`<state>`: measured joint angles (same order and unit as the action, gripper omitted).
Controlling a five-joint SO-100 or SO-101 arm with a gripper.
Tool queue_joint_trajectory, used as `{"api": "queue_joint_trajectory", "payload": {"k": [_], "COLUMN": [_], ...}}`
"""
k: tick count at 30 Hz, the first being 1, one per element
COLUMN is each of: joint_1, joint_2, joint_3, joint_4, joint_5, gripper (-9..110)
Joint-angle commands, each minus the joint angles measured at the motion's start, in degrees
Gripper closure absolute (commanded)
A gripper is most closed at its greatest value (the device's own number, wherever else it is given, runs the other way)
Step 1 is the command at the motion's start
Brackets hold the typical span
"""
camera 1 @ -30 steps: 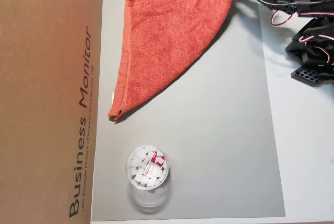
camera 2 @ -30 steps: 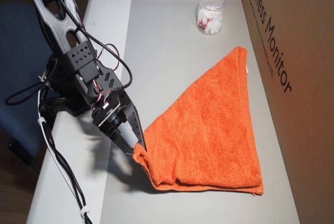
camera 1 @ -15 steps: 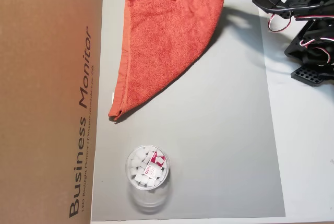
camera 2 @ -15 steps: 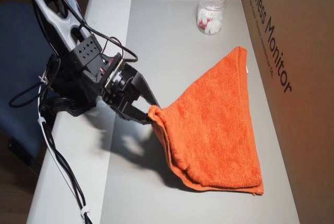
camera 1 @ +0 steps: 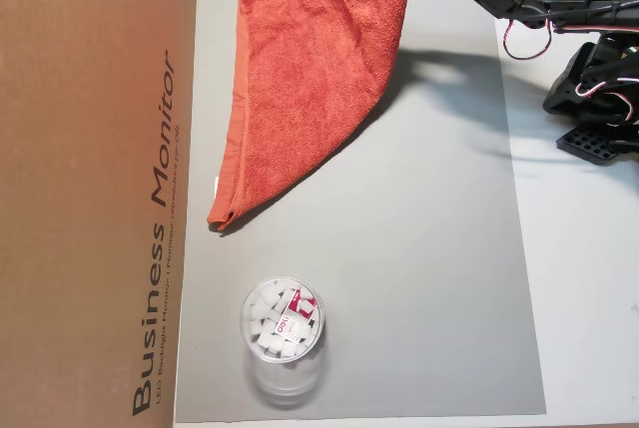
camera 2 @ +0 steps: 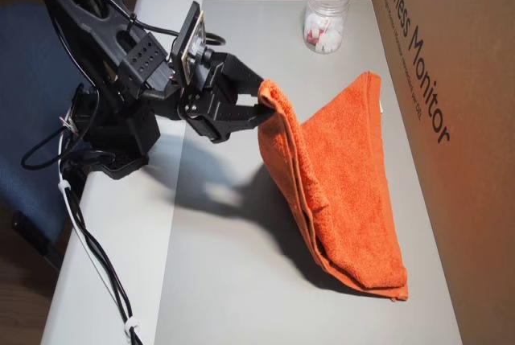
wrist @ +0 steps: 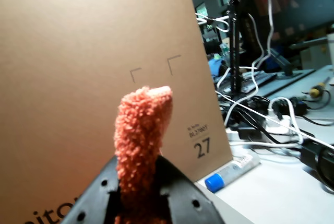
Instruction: Fold the blanket.
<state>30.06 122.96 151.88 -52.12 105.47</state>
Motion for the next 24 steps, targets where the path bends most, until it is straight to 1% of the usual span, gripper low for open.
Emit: {"api": "queue_joint_trajectory", "payload": {"k": [1, 7, 15, 24], "joint_1": [-1.58, -6.06, -11.69, -15.82], "joint_2": [0.79, 0.70, 0.18, -9.40], "joint_3": [-4.57, -6.15, -10.11, -19.51], "joint_4": [-0.26, 0.00, 9.49, 11.07], "joint_5": [-0.62, -4.83, -10.28, -14.85], "gripper": [101, 101, 101, 101]}}
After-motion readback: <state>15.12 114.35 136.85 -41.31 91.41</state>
